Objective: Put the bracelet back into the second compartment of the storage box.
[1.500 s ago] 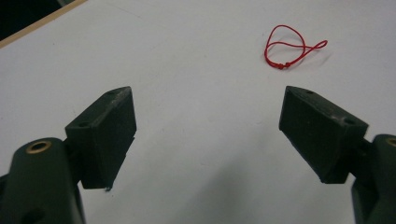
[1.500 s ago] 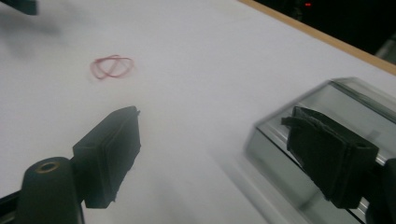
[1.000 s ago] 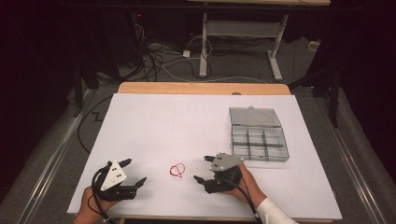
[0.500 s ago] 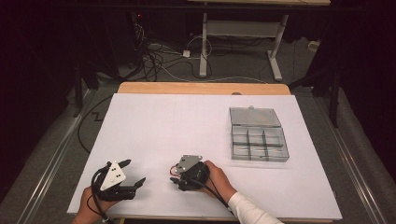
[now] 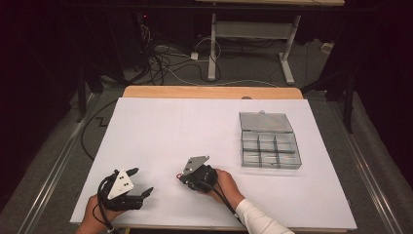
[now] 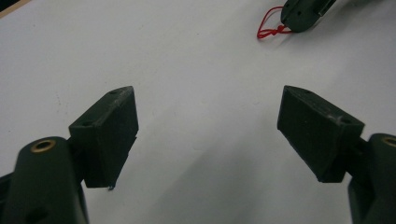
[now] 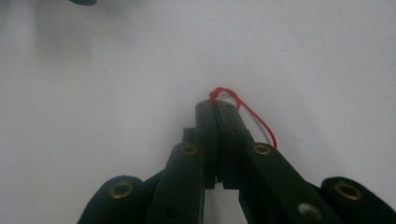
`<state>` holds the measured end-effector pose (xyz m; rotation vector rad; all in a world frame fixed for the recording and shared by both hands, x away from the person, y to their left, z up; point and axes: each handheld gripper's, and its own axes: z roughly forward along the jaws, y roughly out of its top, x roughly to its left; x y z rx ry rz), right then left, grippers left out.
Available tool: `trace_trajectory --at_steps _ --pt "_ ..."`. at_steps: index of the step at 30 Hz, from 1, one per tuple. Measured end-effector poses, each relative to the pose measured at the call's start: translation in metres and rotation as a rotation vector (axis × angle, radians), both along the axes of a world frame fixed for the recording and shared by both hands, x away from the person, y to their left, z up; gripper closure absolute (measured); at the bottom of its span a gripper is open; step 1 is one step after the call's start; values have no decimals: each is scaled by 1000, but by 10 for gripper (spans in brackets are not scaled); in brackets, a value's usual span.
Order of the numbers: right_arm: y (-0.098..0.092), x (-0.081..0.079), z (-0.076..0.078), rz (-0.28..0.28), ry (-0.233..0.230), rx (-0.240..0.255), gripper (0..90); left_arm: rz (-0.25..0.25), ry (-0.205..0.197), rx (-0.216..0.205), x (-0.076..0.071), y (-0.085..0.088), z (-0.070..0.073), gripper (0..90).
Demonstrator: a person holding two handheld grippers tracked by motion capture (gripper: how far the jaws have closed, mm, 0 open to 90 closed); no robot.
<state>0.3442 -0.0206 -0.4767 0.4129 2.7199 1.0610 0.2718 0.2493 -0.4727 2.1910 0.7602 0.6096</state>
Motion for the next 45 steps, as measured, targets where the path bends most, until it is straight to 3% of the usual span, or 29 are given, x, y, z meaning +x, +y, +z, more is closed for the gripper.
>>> trace_trajectory --at_steps 17,45 --pt "-16 -18 17 35 -73 45 898 -7 -15 -2 -1 -2 1 194" --pt "-70 -27 46 -16 -140 131 897 -11 -12 13 -1 -4 -1 194"
